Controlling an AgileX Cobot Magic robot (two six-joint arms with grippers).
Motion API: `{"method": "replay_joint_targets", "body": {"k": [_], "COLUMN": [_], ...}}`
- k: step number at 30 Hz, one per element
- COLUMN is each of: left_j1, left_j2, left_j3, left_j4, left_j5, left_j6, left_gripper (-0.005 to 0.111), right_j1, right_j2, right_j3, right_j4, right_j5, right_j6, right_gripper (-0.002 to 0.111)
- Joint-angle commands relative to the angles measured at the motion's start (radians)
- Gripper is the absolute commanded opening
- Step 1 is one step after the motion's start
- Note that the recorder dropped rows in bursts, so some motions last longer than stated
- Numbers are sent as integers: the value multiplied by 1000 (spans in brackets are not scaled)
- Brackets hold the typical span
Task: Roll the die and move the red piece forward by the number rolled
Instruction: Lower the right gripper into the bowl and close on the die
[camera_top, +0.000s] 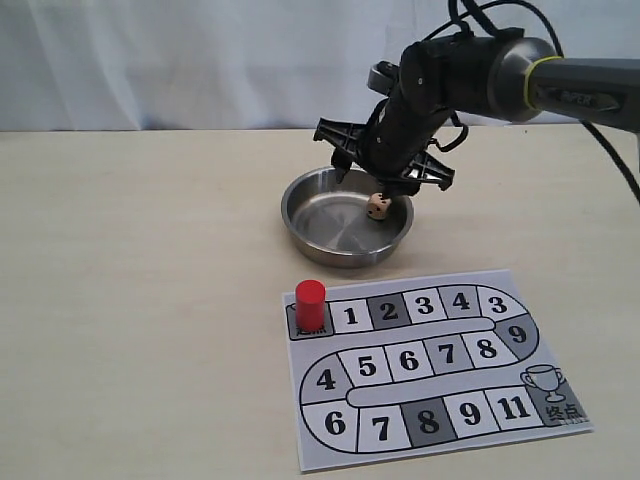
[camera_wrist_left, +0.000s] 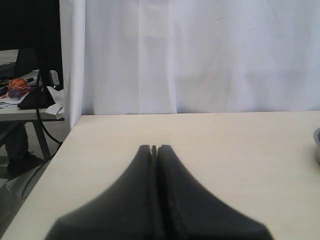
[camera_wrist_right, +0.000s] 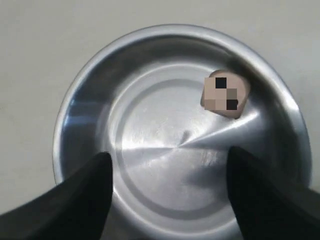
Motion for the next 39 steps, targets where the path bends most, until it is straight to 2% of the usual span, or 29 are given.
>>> {"method": "replay_joint_targets", "body": {"k": [1, 7, 33, 39], "left_j1": [0, 0, 0, 0], "left_j2": [-1, -1, -1, -1], "left_j3": [-5, -5, -5, -5], "left_j4": [-2, -2, -2, -2], "left_j5": [-5, -5, -8, -8], "left_j6": [-3, -3, -3, -3], "left_gripper": [0, 0, 0, 0], "right_j1": [-6, -18, -18, -18], "right_j2": [39, 70, 131, 131], "right_j3": [-27, -31, -31, -31], "right_j4": [-18, -82, -133, -227], "right_j5": [-5, -5, -76, -79], "right_j6": [10, 136, 253, 353], "right_gripper": [62, 62, 62, 62]}}
